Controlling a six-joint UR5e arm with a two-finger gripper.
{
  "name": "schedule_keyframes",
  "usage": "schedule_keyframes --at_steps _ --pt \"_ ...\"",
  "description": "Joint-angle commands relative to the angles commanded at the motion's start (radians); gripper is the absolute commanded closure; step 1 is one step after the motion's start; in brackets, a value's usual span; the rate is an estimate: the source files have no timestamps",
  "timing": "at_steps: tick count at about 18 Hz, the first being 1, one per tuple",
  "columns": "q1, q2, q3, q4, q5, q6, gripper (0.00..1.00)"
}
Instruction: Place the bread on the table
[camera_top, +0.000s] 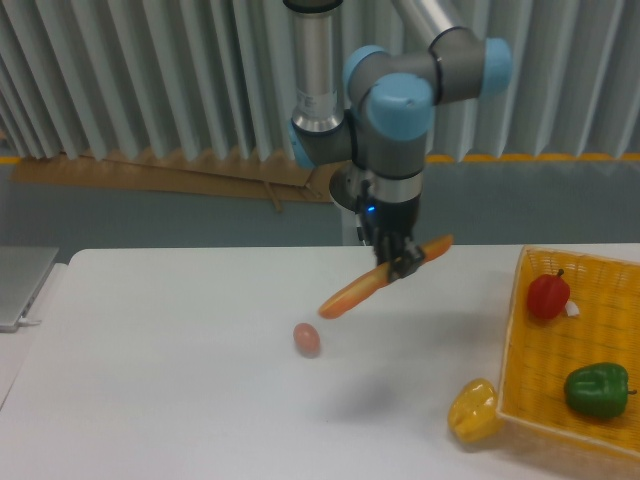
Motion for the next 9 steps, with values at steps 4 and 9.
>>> schedule_keyframes --at_steps 4,9 --pt "-0.014 -0.034 -0.002 0.055 0.000 0.000 0.65" --pt "-0.012 -0.058 0.000 0.081 0.006 0.006 0.65"
